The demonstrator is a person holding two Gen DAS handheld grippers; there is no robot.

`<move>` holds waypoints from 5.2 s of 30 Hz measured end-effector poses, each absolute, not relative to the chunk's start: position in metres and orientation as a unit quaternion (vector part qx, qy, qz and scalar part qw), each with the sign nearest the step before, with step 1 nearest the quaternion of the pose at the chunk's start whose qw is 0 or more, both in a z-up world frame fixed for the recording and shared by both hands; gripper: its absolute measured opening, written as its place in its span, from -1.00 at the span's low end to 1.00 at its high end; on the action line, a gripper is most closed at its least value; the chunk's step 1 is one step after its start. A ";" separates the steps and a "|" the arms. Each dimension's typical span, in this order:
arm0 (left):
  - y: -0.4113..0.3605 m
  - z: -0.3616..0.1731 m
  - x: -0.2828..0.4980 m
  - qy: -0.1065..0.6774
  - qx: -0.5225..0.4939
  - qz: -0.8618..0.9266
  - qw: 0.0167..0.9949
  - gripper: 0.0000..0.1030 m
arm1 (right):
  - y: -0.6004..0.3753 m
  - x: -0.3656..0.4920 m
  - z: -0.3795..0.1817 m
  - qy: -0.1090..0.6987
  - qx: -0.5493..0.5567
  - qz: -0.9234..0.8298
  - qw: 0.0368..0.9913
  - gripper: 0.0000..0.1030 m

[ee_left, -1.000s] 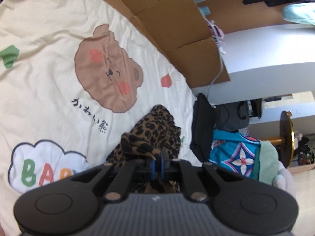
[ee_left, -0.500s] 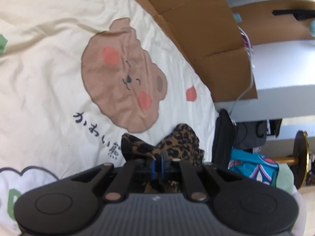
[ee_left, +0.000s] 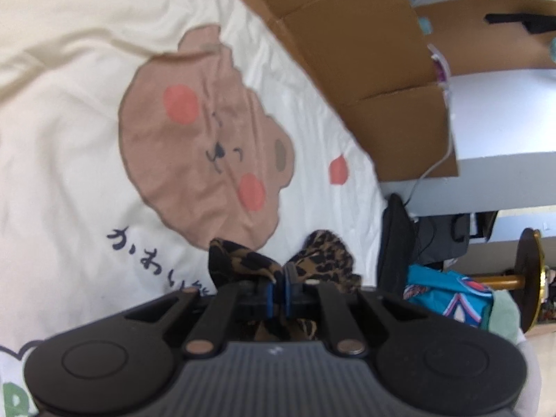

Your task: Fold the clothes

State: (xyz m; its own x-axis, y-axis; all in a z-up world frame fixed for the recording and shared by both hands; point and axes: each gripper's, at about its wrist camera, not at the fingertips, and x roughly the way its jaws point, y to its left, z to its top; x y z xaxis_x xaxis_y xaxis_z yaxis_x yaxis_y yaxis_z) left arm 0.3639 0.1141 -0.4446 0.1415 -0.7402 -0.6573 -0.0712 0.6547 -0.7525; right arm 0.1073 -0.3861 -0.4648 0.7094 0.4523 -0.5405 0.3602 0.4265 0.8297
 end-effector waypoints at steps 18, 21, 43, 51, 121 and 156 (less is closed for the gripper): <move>0.095 -0.437 0.376 0.590 -0.357 -0.283 0.667 0.04 | -0.396 0.134 -0.459 0.357 0.543 0.034 0.759 -0.11; 0.092 -0.434 0.377 0.585 -0.347 -0.282 0.677 0.03 | -0.399 0.134 -0.457 0.359 0.533 0.026 0.765 -0.11; 0.060 -0.439 0.385 0.552 -0.118 -0.244 0.788 0.01 | -0.390 0.155 -0.461 0.432 0.376 -0.014 0.819 -0.26; 0.042 -0.450 0.384 0.536 -0.028 -0.242 0.808 0.01 | -0.384 0.158 -0.450 0.426 0.324 -0.022 0.844 -0.94; 0.039 -0.429 0.354 0.469 0.025 -0.285 0.835 -0.85 | -0.331 0.169 -0.442 0.452 0.147 -0.038 0.879 -0.93; 0.008 -0.401 0.398 0.462 0.013 -0.254 0.849 -0.86 | -0.345 0.187 -0.408 0.416 0.166 -0.065 0.892 -0.94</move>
